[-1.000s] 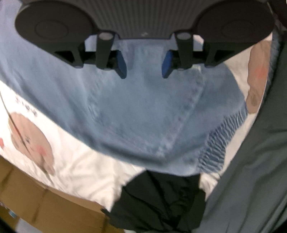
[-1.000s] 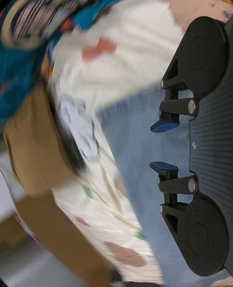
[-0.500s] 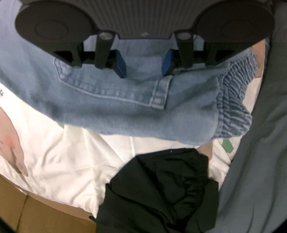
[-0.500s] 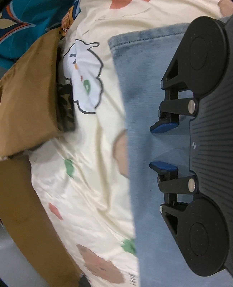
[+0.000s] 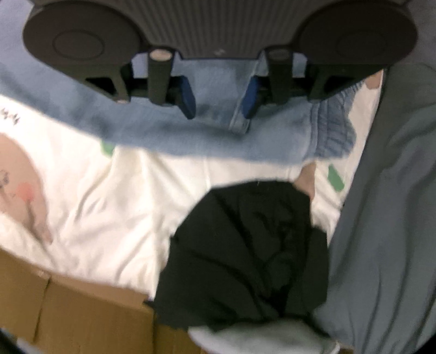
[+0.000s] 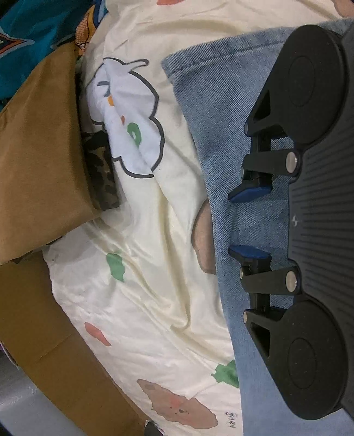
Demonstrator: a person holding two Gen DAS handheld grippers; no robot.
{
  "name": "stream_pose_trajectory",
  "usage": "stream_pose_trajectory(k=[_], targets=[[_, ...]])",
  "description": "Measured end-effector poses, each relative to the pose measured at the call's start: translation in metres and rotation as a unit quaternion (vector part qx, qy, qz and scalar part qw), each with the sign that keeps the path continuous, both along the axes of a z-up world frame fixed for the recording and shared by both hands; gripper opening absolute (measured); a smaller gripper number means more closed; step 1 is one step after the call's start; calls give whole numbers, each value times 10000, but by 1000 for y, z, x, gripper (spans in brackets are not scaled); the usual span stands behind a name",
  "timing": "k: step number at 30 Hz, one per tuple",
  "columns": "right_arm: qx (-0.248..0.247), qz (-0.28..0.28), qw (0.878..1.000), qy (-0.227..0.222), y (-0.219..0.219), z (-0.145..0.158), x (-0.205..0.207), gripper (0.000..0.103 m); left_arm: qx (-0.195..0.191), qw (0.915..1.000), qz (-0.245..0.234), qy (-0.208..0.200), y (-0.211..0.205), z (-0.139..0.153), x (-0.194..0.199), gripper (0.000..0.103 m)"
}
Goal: Fold clothes
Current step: 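Move both open grippers above the folded jeans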
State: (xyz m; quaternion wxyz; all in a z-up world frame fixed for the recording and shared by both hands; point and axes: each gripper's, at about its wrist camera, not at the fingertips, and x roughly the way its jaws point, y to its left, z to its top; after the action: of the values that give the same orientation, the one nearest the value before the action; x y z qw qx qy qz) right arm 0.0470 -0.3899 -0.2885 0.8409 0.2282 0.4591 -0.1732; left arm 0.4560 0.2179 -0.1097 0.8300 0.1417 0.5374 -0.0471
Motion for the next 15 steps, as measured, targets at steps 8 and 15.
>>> stream_pose_trajectory(k=[8, 15], targets=[[-14, -74, 10000, -23, -4, -5, 1, 38, 105, 9999, -61, 21, -13, -23, 31, 42], [256, -148, 9996, -30, -12, -8, 0, 39, -127, 9995, 246, 172, -7, -48, 54, 43]])
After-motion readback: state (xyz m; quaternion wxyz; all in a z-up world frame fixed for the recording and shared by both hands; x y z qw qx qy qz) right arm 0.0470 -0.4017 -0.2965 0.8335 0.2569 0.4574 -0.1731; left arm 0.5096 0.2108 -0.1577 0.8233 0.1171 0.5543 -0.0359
